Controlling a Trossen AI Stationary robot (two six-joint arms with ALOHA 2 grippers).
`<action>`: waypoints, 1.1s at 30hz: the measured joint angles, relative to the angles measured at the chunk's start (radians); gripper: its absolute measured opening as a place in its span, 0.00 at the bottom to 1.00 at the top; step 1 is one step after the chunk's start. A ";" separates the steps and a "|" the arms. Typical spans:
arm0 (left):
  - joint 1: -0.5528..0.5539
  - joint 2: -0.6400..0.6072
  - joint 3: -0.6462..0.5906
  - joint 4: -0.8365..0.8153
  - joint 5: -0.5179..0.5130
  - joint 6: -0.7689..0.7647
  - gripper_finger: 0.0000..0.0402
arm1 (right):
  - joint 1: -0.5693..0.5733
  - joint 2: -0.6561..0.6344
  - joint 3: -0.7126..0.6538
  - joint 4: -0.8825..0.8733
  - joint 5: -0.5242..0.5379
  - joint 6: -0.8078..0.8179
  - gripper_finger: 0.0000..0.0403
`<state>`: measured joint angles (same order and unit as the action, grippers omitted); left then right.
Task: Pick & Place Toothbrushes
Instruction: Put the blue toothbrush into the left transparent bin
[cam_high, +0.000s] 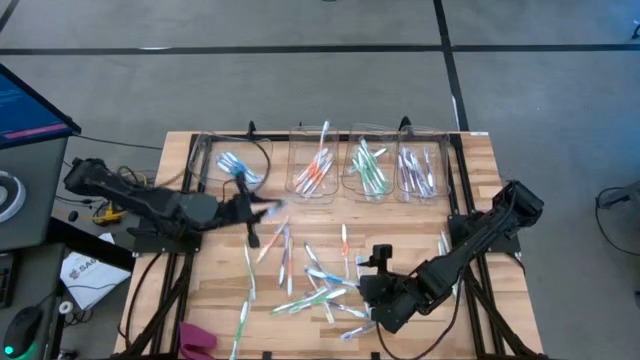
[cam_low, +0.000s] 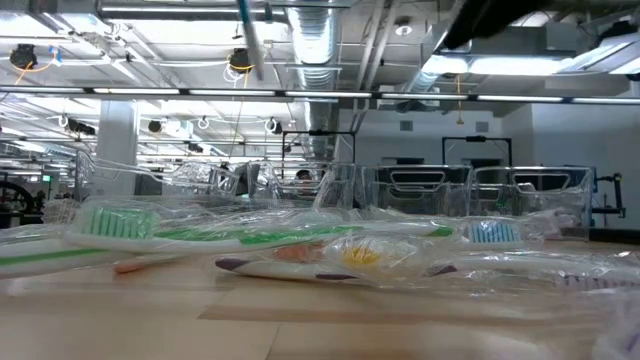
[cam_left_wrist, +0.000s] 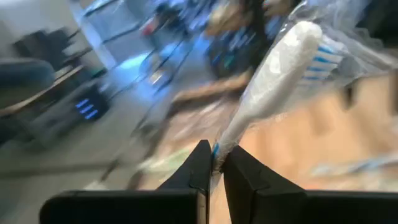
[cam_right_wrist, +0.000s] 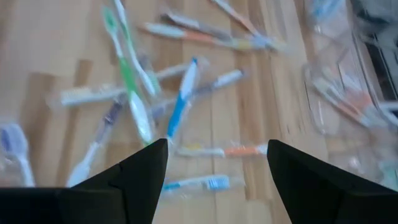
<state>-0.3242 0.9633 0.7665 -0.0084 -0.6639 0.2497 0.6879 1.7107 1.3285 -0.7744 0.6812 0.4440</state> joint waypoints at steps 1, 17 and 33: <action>0.012 -0.008 0.031 -0.085 -0.043 0.000 0.03 | -0.004 0.000 0.000 -0.016 0.000 0.017 0.67; 0.533 0.142 0.229 -0.758 -0.083 -0.054 0.03 | -0.028 0.000 0.000 -0.041 -0.002 0.080 0.67; 0.794 0.263 0.229 -0.875 0.031 -0.146 0.13 | -0.028 0.000 0.000 -0.032 -0.003 0.080 0.67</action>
<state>0.4696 1.2263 0.9958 -0.8832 -0.6328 0.1039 0.6598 1.7107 1.3281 -0.8066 0.6781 0.5243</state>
